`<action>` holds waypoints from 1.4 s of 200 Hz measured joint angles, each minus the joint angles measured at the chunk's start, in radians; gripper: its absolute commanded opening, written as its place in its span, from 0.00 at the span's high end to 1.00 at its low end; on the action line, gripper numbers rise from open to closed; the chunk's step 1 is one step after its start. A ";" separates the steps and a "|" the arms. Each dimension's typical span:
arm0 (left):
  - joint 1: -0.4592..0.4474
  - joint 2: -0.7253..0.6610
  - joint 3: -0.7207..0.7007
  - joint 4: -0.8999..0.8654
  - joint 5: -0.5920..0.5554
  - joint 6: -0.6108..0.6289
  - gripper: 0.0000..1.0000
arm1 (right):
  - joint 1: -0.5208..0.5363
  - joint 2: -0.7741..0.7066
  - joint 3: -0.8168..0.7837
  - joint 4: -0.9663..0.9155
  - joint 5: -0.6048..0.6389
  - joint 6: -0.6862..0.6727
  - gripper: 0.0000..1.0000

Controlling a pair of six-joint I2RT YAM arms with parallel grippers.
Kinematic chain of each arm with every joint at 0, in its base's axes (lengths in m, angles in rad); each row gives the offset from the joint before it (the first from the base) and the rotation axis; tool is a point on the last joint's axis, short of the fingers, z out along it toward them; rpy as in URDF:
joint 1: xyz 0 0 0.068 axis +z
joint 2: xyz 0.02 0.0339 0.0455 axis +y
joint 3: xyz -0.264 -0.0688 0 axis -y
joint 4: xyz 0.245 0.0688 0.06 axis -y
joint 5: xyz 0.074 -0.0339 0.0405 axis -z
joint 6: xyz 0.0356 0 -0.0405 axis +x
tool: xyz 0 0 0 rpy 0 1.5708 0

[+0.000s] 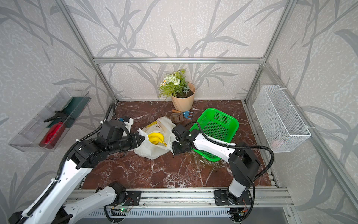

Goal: Place the banana into a plastic bag & tie a knot
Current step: Adjust the plastic bag at the center of the board.

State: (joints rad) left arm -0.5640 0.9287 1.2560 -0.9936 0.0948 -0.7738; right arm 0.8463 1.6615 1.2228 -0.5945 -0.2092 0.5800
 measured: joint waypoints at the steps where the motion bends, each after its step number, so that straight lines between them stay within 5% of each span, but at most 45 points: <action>1: 0.000 0.000 0.001 -0.001 0.000 0.000 1.00 | 0.000 -0.001 0.001 -0.002 0.000 0.000 1.00; 66: 0.056 0.162 0.278 -0.053 -0.039 0.000 1.00 | -0.069 -0.227 0.166 -0.090 0.037 0.051 1.00; 132: 0.153 0.257 0.491 -0.033 -0.006 0.055 1.00 | -0.280 -0.269 0.284 -0.044 -0.068 0.307 1.00; 177: 0.166 0.286 0.486 0.050 0.109 0.103 1.00 | -0.353 -0.269 0.308 -0.029 -0.098 0.417 1.00; 225: 0.166 0.255 0.323 0.137 0.197 0.152 1.00 | -0.362 -0.299 0.209 0.012 -0.095 0.443 1.00; 280: 0.166 0.163 0.165 0.149 0.223 0.227 0.46 | -0.362 -0.315 0.111 0.060 -0.143 0.441 1.00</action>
State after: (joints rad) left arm -0.3985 1.0912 1.4208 -0.8448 0.3180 -0.5465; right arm 0.4843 1.3464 1.3342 -0.5343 -0.3519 1.0206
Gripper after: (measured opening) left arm 0.453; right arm 0.046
